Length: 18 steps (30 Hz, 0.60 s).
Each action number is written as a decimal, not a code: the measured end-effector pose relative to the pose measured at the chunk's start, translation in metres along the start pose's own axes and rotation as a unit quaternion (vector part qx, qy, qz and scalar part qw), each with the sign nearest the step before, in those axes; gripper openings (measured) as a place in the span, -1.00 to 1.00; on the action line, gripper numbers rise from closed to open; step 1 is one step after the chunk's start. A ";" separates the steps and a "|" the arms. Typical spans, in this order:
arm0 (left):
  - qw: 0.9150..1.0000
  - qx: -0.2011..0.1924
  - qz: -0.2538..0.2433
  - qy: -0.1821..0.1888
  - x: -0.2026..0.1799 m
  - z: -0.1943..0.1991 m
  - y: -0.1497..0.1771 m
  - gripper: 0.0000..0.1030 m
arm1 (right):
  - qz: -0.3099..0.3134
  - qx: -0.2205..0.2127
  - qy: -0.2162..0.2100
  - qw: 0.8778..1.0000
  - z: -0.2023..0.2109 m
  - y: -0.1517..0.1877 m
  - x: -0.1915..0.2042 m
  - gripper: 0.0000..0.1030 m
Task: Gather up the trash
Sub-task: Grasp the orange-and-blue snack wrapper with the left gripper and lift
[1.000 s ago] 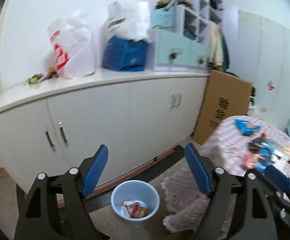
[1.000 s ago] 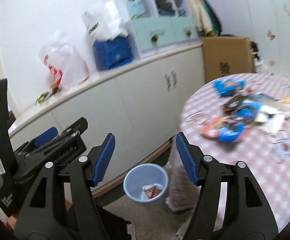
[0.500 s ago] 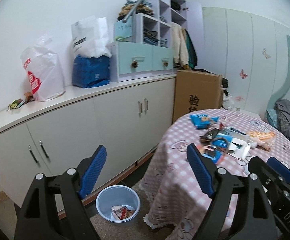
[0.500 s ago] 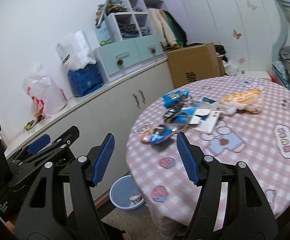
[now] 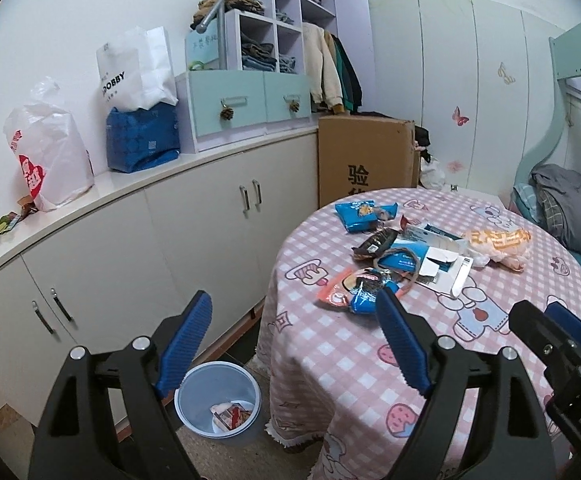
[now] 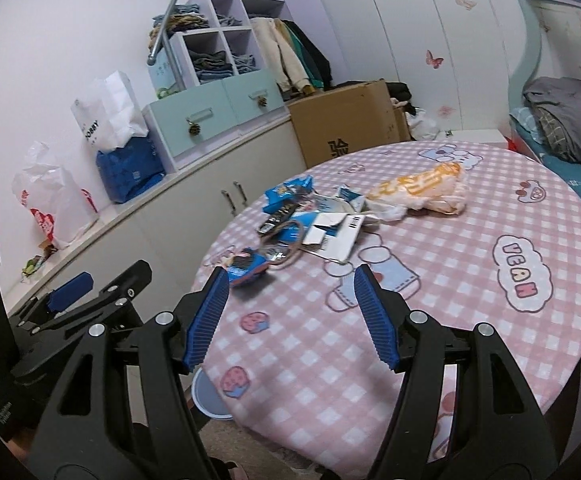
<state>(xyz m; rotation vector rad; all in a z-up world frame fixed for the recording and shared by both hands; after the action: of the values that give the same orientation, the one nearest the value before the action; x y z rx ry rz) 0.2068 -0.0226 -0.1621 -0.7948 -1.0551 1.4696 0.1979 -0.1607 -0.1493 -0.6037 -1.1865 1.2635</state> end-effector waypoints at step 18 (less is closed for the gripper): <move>0.996 0.072 -0.012 0.044 -0.021 -0.061 0.021 0.60 | -0.017 0.039 0.066 0.997 -0.031 0.009 -0.055 0.26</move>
<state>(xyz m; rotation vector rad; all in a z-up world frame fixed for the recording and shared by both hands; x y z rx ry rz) 0.2571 -0.0322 -0.2063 -0.7345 -0.8804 1.4592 0.2292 -0.2021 -0.1858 -0.5991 -1.0294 1.2167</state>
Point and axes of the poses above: each gripper's, at about its wrist camera, not at the fingertips, and z roughly against the way its jaws point, x to its left, y to its underside, the point moved 9 cm from there along -z, roughly the way its jaws point, and after that the axes turned 6 degrees about -x, right-handed, at the moved point
